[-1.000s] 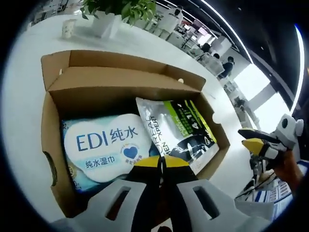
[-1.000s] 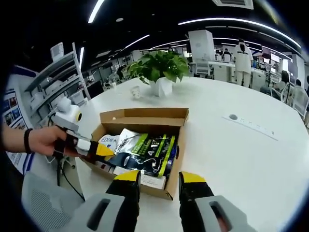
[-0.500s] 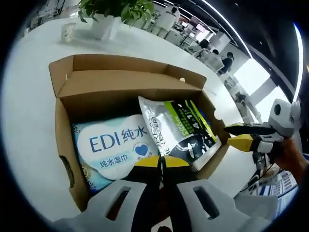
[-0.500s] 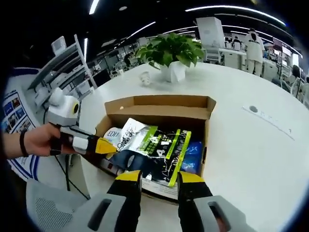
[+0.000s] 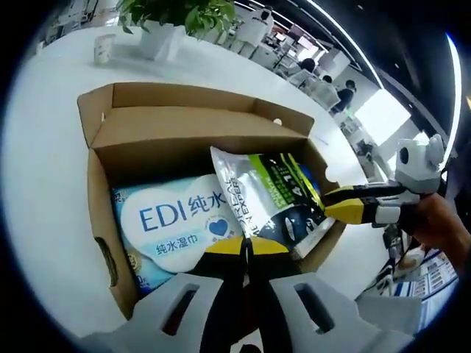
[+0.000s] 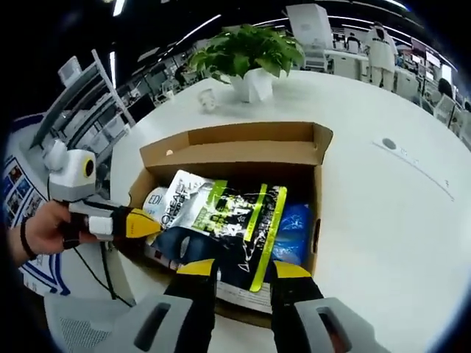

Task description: Operate the shoe box by opening the lid, removing the specified soft item, and placing it in the target area until the item is outside and the box remains undamaged.

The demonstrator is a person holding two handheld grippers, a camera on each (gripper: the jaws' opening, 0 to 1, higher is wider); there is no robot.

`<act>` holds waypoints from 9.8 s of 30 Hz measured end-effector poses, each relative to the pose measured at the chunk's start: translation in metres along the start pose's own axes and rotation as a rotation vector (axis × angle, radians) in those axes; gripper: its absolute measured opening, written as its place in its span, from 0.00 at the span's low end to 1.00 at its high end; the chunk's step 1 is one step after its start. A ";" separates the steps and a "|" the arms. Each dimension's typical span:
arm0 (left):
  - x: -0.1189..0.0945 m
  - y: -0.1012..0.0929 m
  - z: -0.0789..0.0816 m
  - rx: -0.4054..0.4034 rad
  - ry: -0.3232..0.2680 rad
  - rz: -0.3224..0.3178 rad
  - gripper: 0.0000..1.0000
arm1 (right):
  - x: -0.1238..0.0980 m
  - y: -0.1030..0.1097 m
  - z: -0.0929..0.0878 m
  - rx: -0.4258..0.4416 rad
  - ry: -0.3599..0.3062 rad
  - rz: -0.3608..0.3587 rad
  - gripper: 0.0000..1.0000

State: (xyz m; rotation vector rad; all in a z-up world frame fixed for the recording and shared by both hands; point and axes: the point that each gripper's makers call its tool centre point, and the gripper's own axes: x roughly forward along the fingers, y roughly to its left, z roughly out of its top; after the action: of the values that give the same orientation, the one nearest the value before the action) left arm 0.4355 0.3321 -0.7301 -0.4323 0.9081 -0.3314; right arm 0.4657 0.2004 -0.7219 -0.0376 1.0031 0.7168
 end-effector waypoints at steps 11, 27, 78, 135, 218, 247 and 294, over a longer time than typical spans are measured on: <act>-0.002 -0.001 0.000 -0.002 0.002 -0.009 0.00 | 0.016 0.001 -0.008 0.042 0.059 -0.008 0.23; -0.007 0.003 0.001 0.014 0.000 -0.003 0.00 | 0.010 0.000 -0.002 0.084 -0.023 -0.017 0.00; 0.038 -0.177 0.033 0.324 0.026 -0.210 0.00 | -0.133 -0.108 -0.037 0.212 -0.224 -0.191 0.00; 0.165 -0.198 0.008 0.587 0.288 -0.128 0.00 | -0.093 -0.204 -0.078 0.318 -0.142 -0.184 0.00; 0.152 -0.213 0.022 0.781 0.345 -0.087 0.23 | -0.108 -0.213 -0.085 0.330 -0.117 -0.225 0.02; 0.046 -0.186 0.093 0.453 -0.018 -0.262 0.35 | -0.151 -0.159 -0.006 0.375 -0.432 -0.097 0.24; -0.091 -0.011 0.053 0.351 -0.148 -0.072 0.53 | -0.124 -0.043 0.000 0.217 -0.395 0.153 0.40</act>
State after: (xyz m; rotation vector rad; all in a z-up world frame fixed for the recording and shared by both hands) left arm 0.4253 0.3753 -0.6339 -0.1632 0.6740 -0.5085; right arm 0.4490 0.1009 -0.6376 0.3612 0.7026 0.7160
